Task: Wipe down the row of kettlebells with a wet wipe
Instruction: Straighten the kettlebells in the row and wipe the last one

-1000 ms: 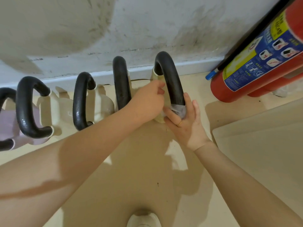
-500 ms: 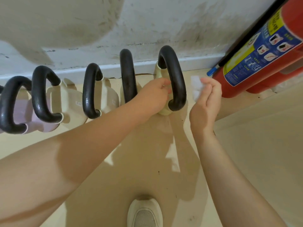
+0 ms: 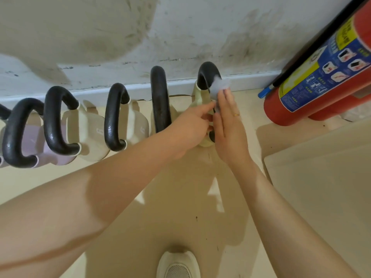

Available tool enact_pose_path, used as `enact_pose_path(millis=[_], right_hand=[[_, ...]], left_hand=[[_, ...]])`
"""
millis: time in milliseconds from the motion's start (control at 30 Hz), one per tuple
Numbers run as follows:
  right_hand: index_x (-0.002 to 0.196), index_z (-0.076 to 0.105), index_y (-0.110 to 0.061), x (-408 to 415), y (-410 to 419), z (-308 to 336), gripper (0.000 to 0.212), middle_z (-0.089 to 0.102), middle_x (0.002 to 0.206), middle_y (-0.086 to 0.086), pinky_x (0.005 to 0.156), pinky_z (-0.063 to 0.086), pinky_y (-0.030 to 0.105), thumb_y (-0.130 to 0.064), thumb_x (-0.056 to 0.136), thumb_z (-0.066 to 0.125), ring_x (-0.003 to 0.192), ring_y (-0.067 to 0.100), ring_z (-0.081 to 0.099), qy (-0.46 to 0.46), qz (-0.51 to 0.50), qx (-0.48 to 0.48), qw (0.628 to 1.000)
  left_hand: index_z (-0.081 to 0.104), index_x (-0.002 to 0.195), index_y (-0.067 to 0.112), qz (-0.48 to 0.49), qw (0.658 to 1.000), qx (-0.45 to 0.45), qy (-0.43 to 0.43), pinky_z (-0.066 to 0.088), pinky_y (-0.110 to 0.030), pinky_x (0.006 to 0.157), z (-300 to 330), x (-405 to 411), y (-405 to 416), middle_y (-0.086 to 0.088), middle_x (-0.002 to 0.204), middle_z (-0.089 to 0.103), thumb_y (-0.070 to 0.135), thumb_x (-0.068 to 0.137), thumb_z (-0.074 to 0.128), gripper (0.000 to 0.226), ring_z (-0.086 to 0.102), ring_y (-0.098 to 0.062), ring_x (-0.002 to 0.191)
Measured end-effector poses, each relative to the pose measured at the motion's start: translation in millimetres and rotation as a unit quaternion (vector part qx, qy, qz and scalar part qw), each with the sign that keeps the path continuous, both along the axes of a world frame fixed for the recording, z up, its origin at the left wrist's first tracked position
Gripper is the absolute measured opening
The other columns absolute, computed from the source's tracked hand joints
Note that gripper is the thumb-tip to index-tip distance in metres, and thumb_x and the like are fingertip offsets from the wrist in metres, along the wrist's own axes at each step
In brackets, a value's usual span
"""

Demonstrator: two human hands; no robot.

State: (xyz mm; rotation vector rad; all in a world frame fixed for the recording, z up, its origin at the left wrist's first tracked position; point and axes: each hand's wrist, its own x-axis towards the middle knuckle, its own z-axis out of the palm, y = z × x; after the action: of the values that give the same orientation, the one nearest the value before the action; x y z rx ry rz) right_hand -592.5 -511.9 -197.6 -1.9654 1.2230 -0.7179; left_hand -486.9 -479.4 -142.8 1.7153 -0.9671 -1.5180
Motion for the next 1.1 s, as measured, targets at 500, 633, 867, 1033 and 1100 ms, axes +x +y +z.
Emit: enact_pose_path(millis=[500, 633, 867, 1033, 1100], right_hand=[[0.099, 0.056, -0.015, 141, 68, 59, 0.019, 0.054, 0.070, -0.009, 0.057, 0.045, 0.019, -0.008, 0.095, 0.039, 0.061, 0.002, 0.052, -0.082, 0.054, 0.077, 0.992], [0.122, 0.049, -0.019, 196, 99, 57, 0.029, 0.050, 0.073, -0.015, 0.071, 0.045, 0.021, -0.030, 0.096, 0.043, 0.071, 0.005, 0.052, 0.015, 0.089, 0.128, 0.988], [0.135, 0.035, -0.015, 259, 121, 35, 0.053, 0.064, 0.108, 0.008, 0.084, 0.052, 0.040, -0.044, 0.092, 0.047, 0.092, 0.023, 0.062, 0.127, 0.099, 0.203, 0.966], [0.103, 0.050, -0.013, 289, 112, 26, 0.040, 0.061, 0.080, 0.002, 0.059, 0.049, 0.031, -0.049, 0.085, 0.055, 0.070, 0.017, 0.060, 0.187, 0.096, 0.180, 0.961], [0.099, 0.051, -0.011, 295, 110, 22, 0.035, 0.058, 0.072, 0.001, 0.056, 0.047, 0.032, -0.043, 0.084, 0.055, 0.066, 0.019, 0.060, 0.198, 0.095, 0.185, 0.958]], left_hand=[[0.055, 0.110, 0.029, 0.135, 0.958, -0.119, -0.222, 0.049, -0.012, 0.073, 32, 122, 106, 0.017, 0.087, 0.062, 0.007, 0.091, 0.044, 0.031, 0.061, -0.004, 0.082], [0.059, 0.104, 0.015, 0.200, 0.879, -0.119, -0.416, 0.051, -0.032, 0.075, 22, 199, 147, -0.006, 0.095, 0.063, 0.013, 0.088, 0.046, 0.020, 0.058, -0.022, 0.089], [0.046, 0.126, 0.002, 0.345, 0.893, 0.065, -0.281, 0.051, -0.038, 0.083, -13, 276, 180, -0.018, 0.109, 0.063, 0.027, 0.083, 0.058, 0.051, 0.060, -0.034, 0.101], [0.044, 0.133, 0.017, 0.337, 0.911, 0.069, -0.227, 0.047, -0.038, 0.093, -24, 288, 167, -0.006, 0.125, 0.055, 0.042, 0.080, 0.063, 0.061, 0.056, -0.024, 0.106], [0.055, 0.118, 0.015, 0.316, 0.922, 0.082, -0.209, 0.051, -0.038, 0.087, -30, 293, 166, -0.009, 0.105, 0.063, 0.043, 0.080, 0.062, 0.047, 0.061, -0.025, 0.094]])
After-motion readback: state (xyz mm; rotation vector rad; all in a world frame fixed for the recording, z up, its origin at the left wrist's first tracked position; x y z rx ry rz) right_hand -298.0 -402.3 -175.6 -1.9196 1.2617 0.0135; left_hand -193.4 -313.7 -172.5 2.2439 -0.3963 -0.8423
